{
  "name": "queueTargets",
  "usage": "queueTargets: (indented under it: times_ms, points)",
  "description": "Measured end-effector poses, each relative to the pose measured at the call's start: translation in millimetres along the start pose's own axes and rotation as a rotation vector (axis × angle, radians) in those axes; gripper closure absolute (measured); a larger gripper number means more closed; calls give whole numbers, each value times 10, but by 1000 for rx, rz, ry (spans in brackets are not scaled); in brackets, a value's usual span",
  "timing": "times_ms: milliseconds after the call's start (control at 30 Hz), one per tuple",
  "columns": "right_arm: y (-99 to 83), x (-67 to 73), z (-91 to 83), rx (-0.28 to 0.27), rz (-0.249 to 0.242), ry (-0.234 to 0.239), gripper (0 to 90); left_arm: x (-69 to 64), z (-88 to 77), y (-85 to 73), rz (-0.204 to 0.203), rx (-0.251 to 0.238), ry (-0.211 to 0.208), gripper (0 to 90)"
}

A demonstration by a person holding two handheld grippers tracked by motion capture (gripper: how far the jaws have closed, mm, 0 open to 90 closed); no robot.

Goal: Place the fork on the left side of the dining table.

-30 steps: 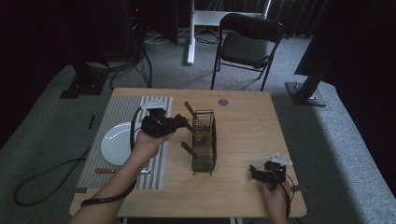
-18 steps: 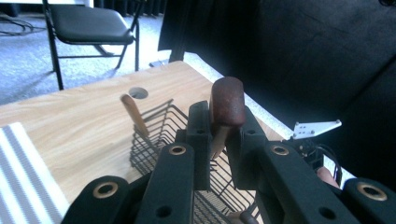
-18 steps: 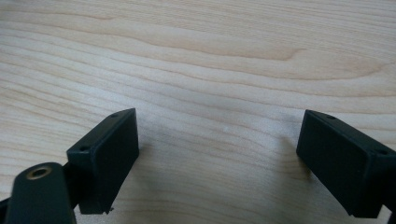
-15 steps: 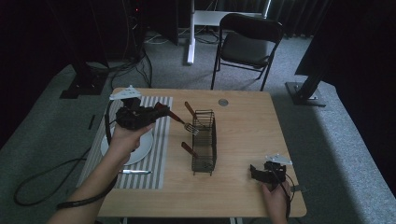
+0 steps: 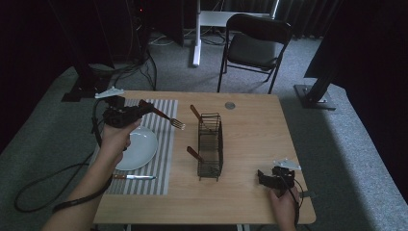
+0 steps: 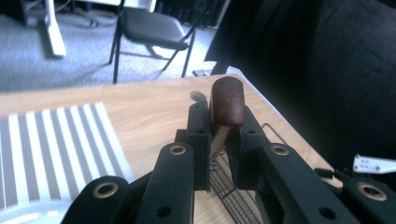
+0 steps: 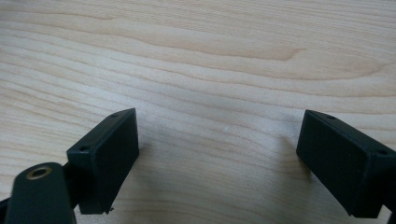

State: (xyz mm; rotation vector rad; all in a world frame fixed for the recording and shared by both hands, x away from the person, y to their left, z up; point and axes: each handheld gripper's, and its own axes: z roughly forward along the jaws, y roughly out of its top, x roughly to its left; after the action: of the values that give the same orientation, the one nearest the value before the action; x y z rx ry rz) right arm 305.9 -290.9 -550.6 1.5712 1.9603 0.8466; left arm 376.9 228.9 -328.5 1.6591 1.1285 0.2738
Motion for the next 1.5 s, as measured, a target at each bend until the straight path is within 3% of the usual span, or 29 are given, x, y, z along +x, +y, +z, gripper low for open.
queueTargets:
  times_ms: [267, 333, 400, 533, 633, 767, 900, 1200, 1433, 1500]
  points:
    - [-1, 0, 0, 1, 0, 0, 126, 386, 110, -190, -70, 17, 90, 804]
    - [-1, 0, -1, 1, 0, 0, 125, 515, 125, -233, -103, -3, 100, 804]
    - [-1, 0, -1, 1, -1, 0, 125, 658, 150, -282, -141, -22, 82, 804]
    - [-1, 0, 0, 1, -1, 0, 125, 891, 209, -351, -191, -39, 110, 804]
    - [-1, 0, 0, 1, -1, 0, 125, 1008, 260, -357, -201, -42, 131, 803]
    - [-1, 0, 0, 1, -1, 0, 125, 1128, 337, -333, -226, -39, 143, 804]
    - [-1, 0, 0, 1, -1, 0, 125, 1201, 420, -303, -218, -15, 180, 803]
    - [-1, 0, -1, 1, -1, 0, 125, 1372, 579, -290, -255, -3, 195, 804]
    - [0, -1, 0, 1, -1, 0, 125, 1556, 641, -373, -344, -15, 186, 803]
    - [2, 0, 2, 1, 1, -1, 126, 1586, 676, -405, -365, -4, 205, 804]
